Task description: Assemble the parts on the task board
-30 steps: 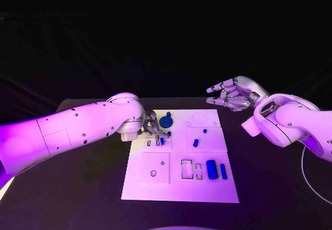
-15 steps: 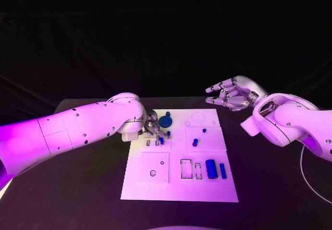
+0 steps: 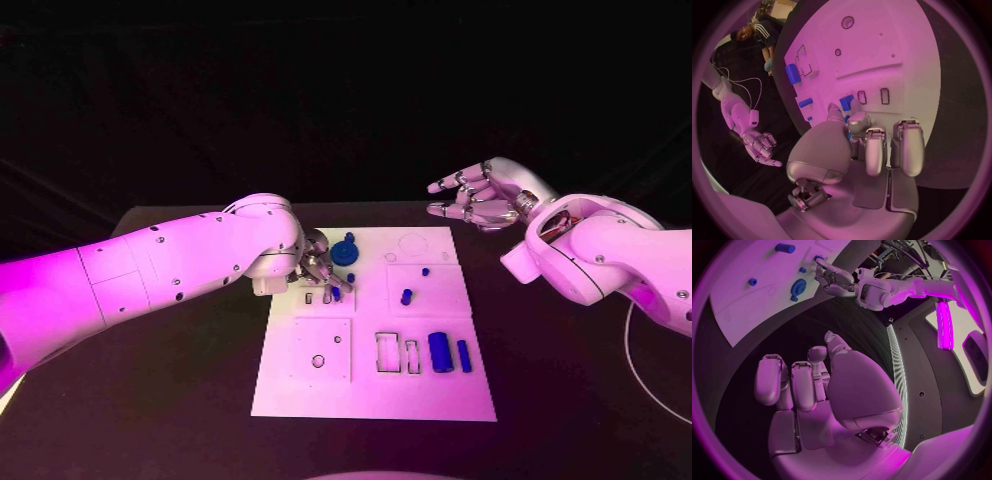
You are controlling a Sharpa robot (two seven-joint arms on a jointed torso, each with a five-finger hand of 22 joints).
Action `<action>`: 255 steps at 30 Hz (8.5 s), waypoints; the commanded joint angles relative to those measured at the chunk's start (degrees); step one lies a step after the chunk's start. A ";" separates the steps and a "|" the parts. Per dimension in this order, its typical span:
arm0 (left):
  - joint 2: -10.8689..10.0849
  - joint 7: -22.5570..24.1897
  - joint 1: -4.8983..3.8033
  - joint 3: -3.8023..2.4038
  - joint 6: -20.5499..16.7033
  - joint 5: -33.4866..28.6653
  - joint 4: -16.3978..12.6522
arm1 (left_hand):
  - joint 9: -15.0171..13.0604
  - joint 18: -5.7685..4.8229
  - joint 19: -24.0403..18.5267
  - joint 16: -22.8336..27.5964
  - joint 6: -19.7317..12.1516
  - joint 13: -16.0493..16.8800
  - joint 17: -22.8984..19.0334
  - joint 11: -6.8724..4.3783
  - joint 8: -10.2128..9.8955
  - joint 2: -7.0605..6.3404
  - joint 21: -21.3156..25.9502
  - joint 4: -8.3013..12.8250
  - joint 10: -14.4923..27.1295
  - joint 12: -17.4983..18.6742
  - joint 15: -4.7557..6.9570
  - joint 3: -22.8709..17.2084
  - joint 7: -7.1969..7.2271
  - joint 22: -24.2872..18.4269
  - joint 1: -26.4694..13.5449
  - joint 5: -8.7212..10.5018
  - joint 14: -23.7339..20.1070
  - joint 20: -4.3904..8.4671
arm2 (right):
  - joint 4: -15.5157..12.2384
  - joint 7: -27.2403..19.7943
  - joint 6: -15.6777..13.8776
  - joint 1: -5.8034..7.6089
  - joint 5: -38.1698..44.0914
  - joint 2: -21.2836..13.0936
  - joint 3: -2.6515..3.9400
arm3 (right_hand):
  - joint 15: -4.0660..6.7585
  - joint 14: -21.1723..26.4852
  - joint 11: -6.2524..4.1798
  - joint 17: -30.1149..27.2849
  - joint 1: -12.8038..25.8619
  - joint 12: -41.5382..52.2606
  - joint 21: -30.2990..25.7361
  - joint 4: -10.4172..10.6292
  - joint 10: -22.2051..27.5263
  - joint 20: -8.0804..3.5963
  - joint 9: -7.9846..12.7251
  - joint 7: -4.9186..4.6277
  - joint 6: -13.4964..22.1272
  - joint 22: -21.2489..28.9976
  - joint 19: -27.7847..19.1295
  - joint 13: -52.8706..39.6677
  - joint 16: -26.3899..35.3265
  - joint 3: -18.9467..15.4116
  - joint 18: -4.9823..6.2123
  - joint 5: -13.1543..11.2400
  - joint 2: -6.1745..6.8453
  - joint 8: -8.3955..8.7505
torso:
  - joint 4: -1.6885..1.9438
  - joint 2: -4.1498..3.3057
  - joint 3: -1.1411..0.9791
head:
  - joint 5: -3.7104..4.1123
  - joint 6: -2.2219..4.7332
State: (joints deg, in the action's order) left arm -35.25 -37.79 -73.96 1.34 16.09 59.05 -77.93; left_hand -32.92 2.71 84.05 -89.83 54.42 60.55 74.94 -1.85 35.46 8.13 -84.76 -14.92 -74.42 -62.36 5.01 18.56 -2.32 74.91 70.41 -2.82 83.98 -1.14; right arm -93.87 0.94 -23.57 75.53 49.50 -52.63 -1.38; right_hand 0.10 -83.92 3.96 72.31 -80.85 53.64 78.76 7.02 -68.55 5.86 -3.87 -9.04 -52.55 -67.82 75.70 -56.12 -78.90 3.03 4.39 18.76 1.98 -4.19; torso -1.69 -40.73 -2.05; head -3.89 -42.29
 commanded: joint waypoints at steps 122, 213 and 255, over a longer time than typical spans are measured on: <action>-5.23 0.42 2.14 1.12 -4.03 2.80 -5.93 | -6.99 -1.08 3.39 -0.17 -0.23 0.28 15.06 -0.55 0.51 -18.26 -0.25 15.44 -3.38 -0.42 0.67 -62.18 0.44 8.08 -5.29 -21.84 6.02 0.56 | 0.01 -0.61 2.76 -0.36 -0.37 0.29 -0.26 | 0.38 -2.38 -0.10 -0.04 -0.09 0.20 -0.45 -0.06 -0.17 -0.06 -0.12 -0.08 -0.84 0.22 -0.62 -0.18 0.37 -0.03 0.60 0.79 0.21 -0.34 | -0.01 -0.11 0.06 | -0.95 -1.08; -5.02 0.20 -5.79 -2.67 3.09 0.63 1.40 | -4.76 -0.27 2.19 -0.17 0.11 -6.54 15.06 0.17 -4.99 -12.10 3.31 -1.65 1.01 6.62 0.23 -18.67 -0.07 5.23 -10.63 -0.22 6.02 0.30 | 0.57 -0.59 3.52 -0.44 -0.79 0.53 -0.41 | 0.38 -2.36 -0.10 -0.22 0.72 0.19 -0.84 0.43 -0.08 -0.07 -0.08 -0.05 -0.87 0.72 -0.90 0.25 0.64 -0.43 0.70 -0.26 0.38 -0.27 | -0.05 -0.10 0.02 | -0.33 -0.24; 5.05 2.67 -3.62 0.10 8.93 0.72 20.55 | -0.31 -0.42 2.63 -0.17 0.81 -8.85 15.06 0.96 -7.82 -7.46 2.85 -1.48 1.74 7.52 -0.57 -15.59 -0.91 6.15 -5.11 -0.86 6.02 -0.63 | 0.85 -0.77 3.78 -0.54 -0.78 1.20 -0.43 | 0.42 -2.39 -0.14 -0.16 0.51 0.44 -0.86 0.37 -0.19 -0.09 -0.07 -0.02 -0.88 0.70 -0.86 0.16 0.64 -0.28 0.70 0.41 0.17 -0.25 | -0.22 -0.22 0.07 | -1.19 -0.53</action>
State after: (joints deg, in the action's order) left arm -30.26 -36.26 -77.60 1.45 24.55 60.38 -57.34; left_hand -33.31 1.81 83.83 -89.82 54.87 51.64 74.93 -0.73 27.46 0.18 -81.66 -16.33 -72.46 -54.73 4.48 2.59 -3.14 74.90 65.17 -3.49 83.87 -1.55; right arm -93.03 0.69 -20.56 75.03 48.56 -51.51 -1.81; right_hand 0.10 -83.92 4.00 72.07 -80.62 53.87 78.29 7.35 -68.59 5.86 -3.88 -9.06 -52.93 -67.12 75.29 -55.90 -78.45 2.69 4.39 18.83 2.21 -4.19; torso -1.88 -40.94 -1.99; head -5.06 -42.84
